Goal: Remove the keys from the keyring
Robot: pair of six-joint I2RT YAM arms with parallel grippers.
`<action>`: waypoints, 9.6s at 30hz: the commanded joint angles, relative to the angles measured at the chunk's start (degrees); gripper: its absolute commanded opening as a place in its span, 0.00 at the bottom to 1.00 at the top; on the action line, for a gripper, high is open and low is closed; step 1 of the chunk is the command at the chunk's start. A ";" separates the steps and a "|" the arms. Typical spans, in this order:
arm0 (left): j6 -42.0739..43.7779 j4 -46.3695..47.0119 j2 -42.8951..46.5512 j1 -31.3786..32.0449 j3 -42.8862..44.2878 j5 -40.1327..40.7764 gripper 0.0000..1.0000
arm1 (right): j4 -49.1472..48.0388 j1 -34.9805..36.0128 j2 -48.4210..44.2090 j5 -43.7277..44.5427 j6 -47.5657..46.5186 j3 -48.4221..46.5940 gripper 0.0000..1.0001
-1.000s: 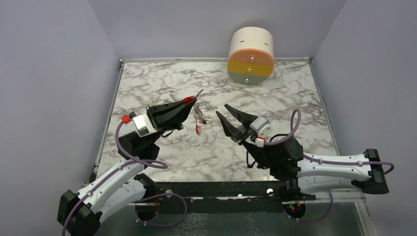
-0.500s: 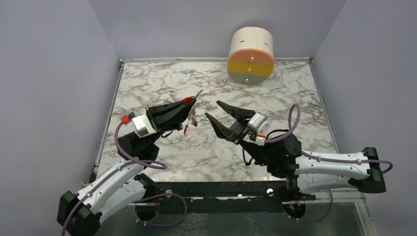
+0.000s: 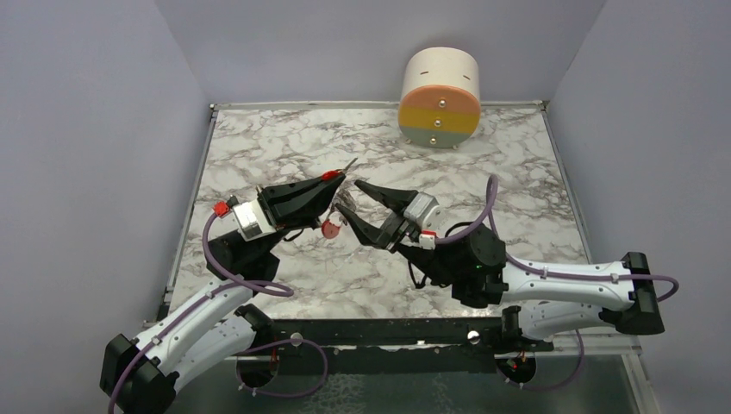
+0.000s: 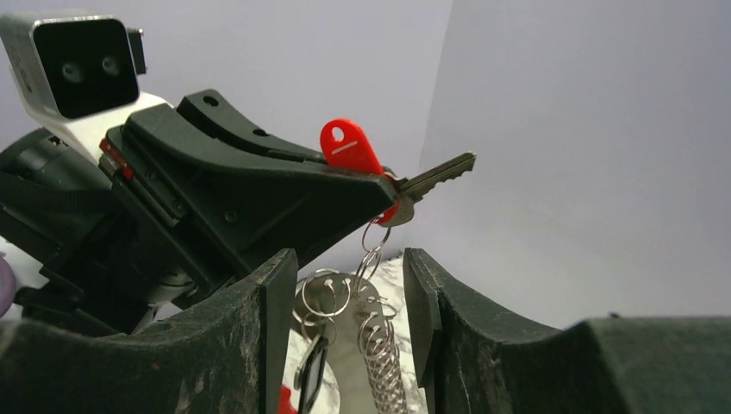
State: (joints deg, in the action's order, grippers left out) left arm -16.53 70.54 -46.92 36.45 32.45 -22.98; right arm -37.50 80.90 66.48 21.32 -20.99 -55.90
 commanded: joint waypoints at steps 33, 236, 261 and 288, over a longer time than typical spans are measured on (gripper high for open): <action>-1.04 2.10 0.98 0.24 1.42 -2.59 0.00 | -2.86 -2.77 4.73 4.10 -1.70 -2.36 0.37; 0.99 2.58 -2.37 0.30 -1.13 6.01 0.11 | -43.83 -6.36 19.87 4.17 -28.94 3.84 0.01; 11.38 -12.75 -0.04 0.29 6.14 3.98 0.32 | -41.34 -5.60 15.06 3.97 -31.38 6.41 0.01; 22.27 -36.18 1.40 0.29 11.71 -6.56 0.49 | -40.39 -5.49 12.64 4.88 -30.75 8.07 0.01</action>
State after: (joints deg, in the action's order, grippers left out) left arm 4.93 34.89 -44.95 36.75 42.94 -27.92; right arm -77.03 75.05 81.06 26.50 -51.72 -48.56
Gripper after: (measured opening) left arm 0.506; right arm 0.021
